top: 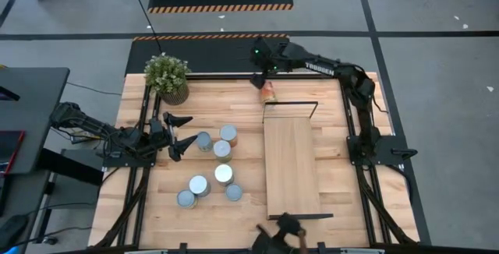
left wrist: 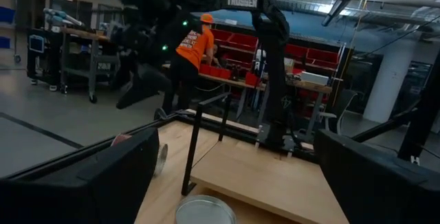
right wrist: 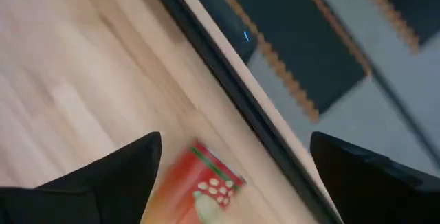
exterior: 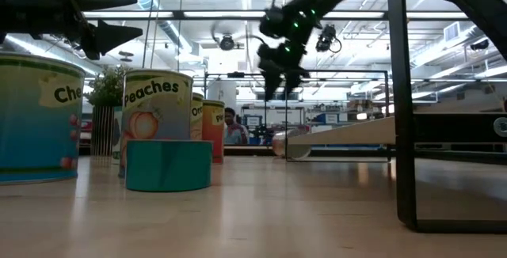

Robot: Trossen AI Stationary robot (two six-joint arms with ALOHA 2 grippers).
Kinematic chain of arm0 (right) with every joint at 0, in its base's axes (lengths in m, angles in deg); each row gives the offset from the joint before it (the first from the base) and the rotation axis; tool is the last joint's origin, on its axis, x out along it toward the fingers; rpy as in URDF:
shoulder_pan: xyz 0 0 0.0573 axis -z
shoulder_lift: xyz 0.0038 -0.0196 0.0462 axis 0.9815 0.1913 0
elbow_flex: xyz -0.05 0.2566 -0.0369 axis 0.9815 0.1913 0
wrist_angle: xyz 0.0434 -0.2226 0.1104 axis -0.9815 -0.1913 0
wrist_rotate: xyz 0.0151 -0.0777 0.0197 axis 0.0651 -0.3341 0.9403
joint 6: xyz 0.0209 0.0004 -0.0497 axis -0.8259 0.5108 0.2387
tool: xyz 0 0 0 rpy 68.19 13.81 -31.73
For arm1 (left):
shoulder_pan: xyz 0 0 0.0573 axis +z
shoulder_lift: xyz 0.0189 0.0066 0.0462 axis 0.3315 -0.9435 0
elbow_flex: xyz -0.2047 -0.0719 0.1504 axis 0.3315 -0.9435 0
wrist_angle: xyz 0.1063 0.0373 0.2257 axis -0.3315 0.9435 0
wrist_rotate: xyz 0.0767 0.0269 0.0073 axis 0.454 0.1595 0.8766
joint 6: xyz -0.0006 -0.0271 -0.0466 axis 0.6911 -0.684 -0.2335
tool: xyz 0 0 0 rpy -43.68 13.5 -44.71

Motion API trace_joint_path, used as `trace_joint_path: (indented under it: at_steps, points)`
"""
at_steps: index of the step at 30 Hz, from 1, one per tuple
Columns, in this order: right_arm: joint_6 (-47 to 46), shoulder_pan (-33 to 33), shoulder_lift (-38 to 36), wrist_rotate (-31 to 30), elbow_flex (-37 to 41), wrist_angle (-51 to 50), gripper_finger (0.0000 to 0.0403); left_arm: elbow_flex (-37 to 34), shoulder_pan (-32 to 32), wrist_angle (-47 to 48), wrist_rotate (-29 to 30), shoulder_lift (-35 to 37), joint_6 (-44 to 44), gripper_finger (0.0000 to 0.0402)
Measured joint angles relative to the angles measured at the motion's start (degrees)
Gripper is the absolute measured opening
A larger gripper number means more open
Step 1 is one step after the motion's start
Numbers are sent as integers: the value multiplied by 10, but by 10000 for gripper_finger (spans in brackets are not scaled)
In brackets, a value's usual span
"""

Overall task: Pick and place cans onto a shelf
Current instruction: Put the canned corn on the shelf

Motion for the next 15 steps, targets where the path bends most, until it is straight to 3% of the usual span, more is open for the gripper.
trace_joint_path:
  at_steps: [6, 15]
  points:
    - [-50, 42, 0, 47, 1, -98, 393, 0, 0, 2, 0, 0, 0, 393]
    - [-88, 59, 0, 29, 13, -218, 399, 0, 0, 5, 0, 0, 0, 393]
